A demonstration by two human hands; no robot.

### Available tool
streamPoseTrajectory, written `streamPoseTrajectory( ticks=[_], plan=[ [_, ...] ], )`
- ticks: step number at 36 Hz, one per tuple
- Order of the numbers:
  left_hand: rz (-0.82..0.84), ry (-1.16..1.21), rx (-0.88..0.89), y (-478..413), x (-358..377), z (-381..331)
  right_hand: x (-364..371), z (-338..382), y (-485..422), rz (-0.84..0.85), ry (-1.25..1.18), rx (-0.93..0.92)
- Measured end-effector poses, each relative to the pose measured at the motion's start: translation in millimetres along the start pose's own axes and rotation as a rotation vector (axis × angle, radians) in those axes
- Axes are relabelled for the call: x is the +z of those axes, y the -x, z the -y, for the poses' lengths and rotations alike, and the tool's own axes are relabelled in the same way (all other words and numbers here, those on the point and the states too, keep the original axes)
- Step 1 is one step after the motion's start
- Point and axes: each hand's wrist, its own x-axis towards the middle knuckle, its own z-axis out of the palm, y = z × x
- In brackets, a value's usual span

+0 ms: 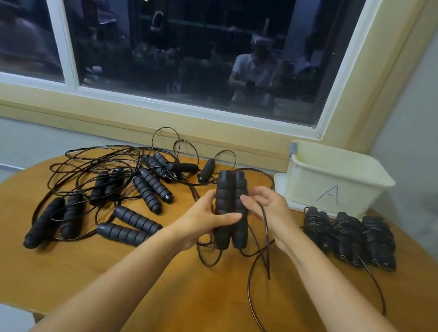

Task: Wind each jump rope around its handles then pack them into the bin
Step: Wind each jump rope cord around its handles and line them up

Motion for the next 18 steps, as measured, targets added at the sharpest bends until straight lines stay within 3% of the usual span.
streamPoseTrajectory(
  ticks=[5,7,9,11,15,18],
  plan=[
    [-0.132,0.022,0.03,3.4,-2.0,-1.6,-10.5,0.1,5.1,-0.02,0.114,-0.092],
    [-0.219,0.16,-0.006,3.1,-8.3,-4.7,-26.0,-3.4,3.8,-0.045,0.425,-0.161],
    [-0.305,0.303,-0.048,3.0,-14.1,-8.2,-38.1,-4.5,6.8,0.051,0.861,-0.177],
    [-0.369,0.431,-0.072,3.0,-17.9,-11.2,-44.6,0.5,12.1,0.098,1.078,-0.135],
    [-0.416,0.621,-0.1,4.8,-16.5,-17.9,-30.2,21.7,20.6,-0.006,1.094,-0.316],
    [-0.399,0.729,-0.132,6.6,-7.4,-21.4,-4.4,32.0,30.8,0.084,0.974,-0.413]
  ],
)
